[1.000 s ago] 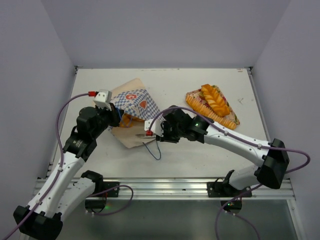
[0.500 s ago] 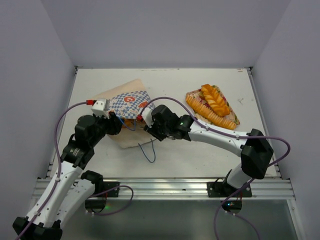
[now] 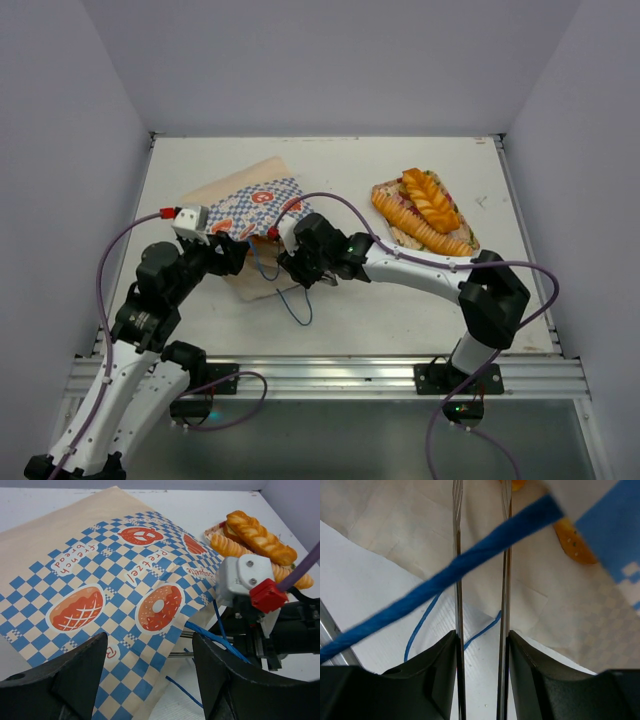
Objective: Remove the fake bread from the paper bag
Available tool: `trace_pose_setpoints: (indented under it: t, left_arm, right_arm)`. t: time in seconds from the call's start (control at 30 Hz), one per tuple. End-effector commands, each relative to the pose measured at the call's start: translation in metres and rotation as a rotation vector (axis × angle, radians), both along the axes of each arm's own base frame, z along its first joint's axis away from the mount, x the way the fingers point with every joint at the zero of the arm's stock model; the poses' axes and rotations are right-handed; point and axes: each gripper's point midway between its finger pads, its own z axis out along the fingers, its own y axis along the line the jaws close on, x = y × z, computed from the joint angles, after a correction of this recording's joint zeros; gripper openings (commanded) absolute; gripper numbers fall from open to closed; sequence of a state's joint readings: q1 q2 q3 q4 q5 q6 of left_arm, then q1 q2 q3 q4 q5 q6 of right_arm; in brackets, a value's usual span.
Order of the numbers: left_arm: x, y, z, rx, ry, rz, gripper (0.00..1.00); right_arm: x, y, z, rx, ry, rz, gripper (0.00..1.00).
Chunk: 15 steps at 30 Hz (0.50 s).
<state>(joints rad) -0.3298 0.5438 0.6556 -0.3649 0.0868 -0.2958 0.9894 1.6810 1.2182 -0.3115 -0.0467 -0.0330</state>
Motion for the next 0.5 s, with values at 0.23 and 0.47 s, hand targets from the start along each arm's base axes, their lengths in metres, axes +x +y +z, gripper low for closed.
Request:
trace_pose_setpoints:
  t: [0.23,0.47]
  left_arm:
    - [-0.007,-0.002,0.005,-0.025,-0.018,-0.017,0.76]
    - [-0.008,0.003,0.003,-0.032,-0.007,0.014,0.78]
  right_arm:
    - [0.018,0.017,0.013,0.046,-0.064,-0.030,0.47]
    - [0.024,0.022,0.006,0.037,-0.057,-0.041,0.47]
